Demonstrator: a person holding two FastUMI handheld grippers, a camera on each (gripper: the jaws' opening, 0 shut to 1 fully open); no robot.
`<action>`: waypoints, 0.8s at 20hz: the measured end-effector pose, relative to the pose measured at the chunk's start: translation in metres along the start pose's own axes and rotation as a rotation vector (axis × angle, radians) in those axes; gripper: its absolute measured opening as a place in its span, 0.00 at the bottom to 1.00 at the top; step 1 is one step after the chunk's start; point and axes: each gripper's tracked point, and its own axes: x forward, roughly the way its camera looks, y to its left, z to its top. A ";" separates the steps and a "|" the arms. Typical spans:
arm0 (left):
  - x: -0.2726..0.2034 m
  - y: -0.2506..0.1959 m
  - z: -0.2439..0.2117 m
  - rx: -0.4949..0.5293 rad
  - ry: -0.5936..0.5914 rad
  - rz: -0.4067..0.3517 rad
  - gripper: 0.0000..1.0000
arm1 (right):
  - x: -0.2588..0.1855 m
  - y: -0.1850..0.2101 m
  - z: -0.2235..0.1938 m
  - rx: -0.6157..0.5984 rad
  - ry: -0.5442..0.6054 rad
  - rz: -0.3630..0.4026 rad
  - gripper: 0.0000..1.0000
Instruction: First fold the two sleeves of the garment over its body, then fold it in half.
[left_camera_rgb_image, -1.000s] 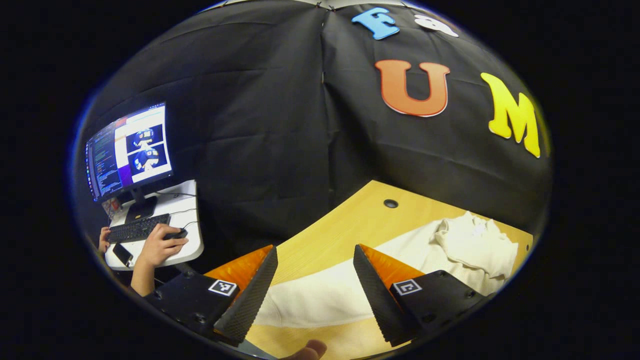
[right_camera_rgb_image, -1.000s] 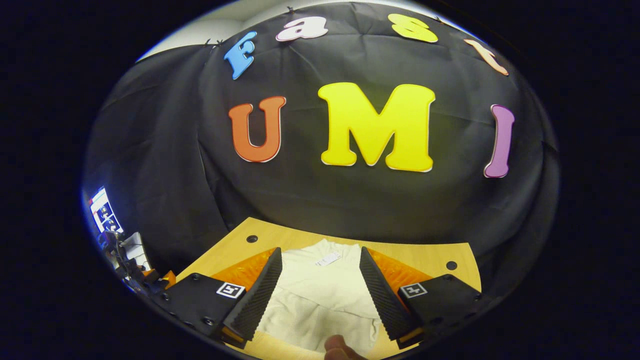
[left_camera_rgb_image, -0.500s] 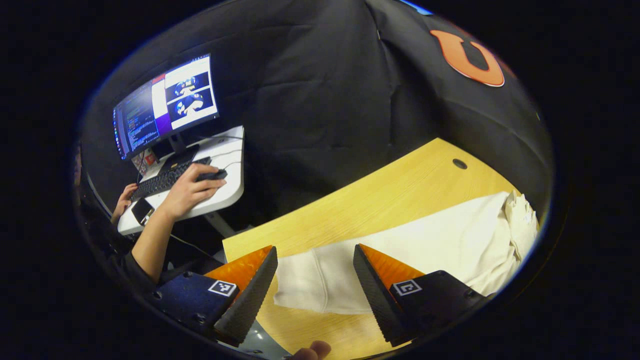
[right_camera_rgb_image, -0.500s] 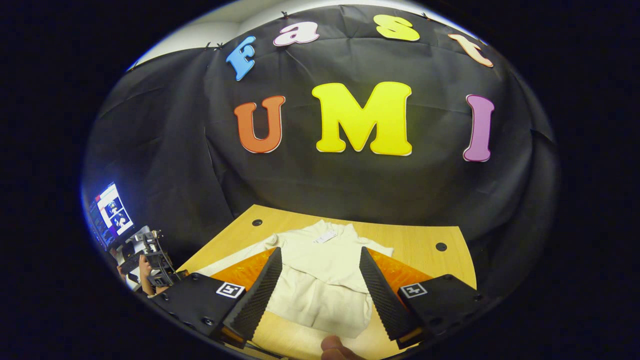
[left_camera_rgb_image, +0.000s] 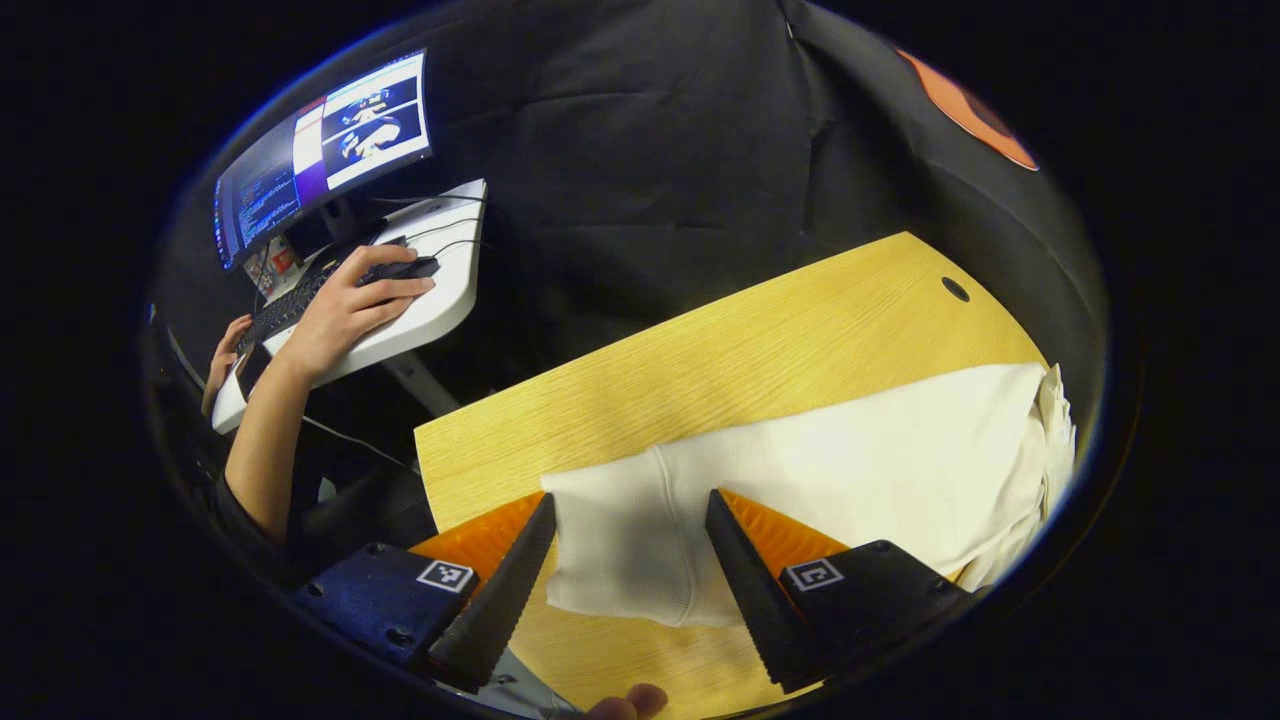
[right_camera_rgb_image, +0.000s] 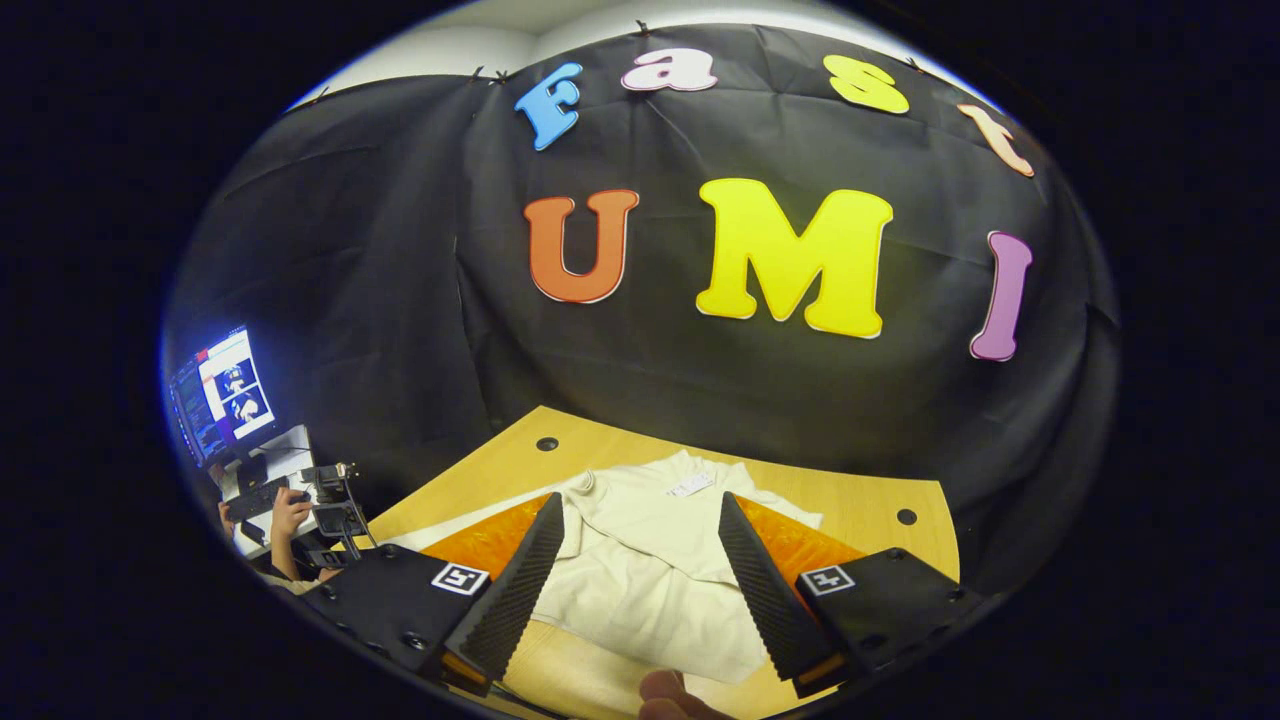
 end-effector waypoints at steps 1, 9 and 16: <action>0.001 0.000 -0.001 0.000 0.016 -0.005 0.97 | 0.003 0.007 0.002 -0.008 -0.004 -0.002 0.97; 0.004 0.005 -0.006 -0.090 0.200 -0.017 0.98 | 0.009 0.036 -0.017 0.050 0.027 -0.007 0.94; 0.007 0.000 -0.003 -0.080 0.294 -0.029 0.87 | -0.040 -0.027 -0.024 0.121 -0.031 -0.070 0.97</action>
